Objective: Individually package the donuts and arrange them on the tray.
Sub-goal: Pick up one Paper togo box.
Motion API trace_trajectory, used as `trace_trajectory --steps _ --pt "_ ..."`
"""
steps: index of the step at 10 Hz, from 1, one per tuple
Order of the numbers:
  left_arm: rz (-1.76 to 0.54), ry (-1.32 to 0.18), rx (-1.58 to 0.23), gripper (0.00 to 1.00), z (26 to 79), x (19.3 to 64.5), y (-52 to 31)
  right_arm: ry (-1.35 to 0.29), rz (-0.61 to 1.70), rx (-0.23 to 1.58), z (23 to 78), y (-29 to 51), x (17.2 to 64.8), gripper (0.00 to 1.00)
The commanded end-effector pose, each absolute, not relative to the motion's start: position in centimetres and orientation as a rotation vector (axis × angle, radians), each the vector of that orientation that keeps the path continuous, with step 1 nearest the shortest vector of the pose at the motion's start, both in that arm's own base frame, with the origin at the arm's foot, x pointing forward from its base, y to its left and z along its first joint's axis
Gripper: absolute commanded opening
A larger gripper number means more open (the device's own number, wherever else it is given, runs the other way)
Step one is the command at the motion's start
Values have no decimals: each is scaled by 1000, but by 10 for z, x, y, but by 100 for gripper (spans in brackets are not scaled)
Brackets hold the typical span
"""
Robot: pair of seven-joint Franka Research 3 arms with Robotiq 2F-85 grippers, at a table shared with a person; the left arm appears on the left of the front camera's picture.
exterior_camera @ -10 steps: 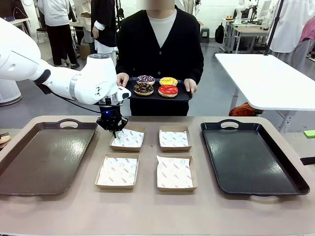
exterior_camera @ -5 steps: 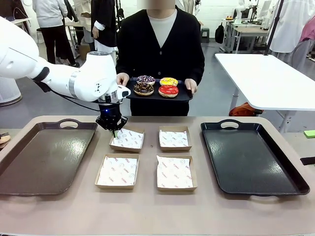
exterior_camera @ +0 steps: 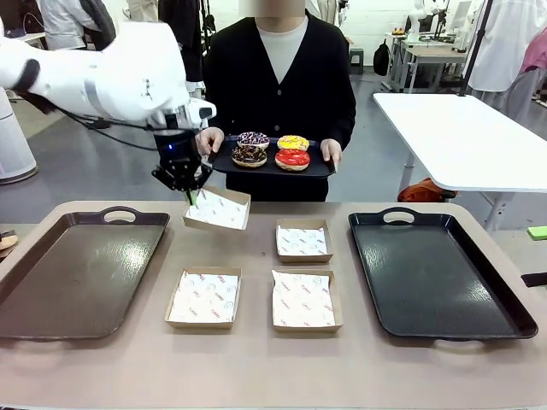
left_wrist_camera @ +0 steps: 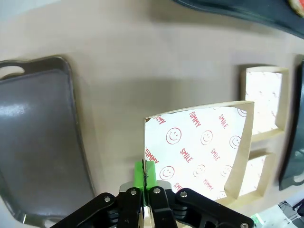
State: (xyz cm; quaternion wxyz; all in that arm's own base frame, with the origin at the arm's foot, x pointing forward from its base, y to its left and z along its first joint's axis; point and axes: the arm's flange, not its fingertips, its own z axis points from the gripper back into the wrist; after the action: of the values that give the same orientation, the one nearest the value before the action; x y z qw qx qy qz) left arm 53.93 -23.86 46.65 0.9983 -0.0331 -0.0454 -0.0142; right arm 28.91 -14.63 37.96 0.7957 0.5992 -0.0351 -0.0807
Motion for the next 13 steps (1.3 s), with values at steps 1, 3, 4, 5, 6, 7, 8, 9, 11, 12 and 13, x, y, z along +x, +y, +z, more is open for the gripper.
trace_trajectory --steps 1,3,4,5,6,7,8,9,11,12,13 --pt "-22 -114 -24 0 491 521 -236 -77 -169 1294 380 -146 289 100" --pt "-3 -125 -21 0 514 514 -236 -77 -169 1294 380 -146 289 100" --pt "10 -130 -25 0 518 514 -236 -77 -169 1294 380 -146 289 100" --pt "14 -121 -25 0 513 518 -236 -77 -169 1294 380 -146 289 100" --pt "-24 -126 -45 0 521 513 -237 -77 -169 1294 380 -146 289 100" --pt "-24 -126 -45 0 521 513 -237 -77 -169 1294 380 -146 289 100" --pt "-24 -126 -45 0 521 513 -237 -77 -169 1294 380 -146 289 100" --pt "-24 -126 -45 0 521 513 -237 -77 -169 1294 380 -146 289 100" --pt "-24 -126 -45 0 521 513 -237 -77 -169 1294 380 -146 289 100" --pt "-24 -126 -45 0 521 513 -237 -77 -169 1294 380 -146 289 100" --pt "-24 -126 -45 0 521 513 -237 -77 -169 1294 380 -146 289 100"
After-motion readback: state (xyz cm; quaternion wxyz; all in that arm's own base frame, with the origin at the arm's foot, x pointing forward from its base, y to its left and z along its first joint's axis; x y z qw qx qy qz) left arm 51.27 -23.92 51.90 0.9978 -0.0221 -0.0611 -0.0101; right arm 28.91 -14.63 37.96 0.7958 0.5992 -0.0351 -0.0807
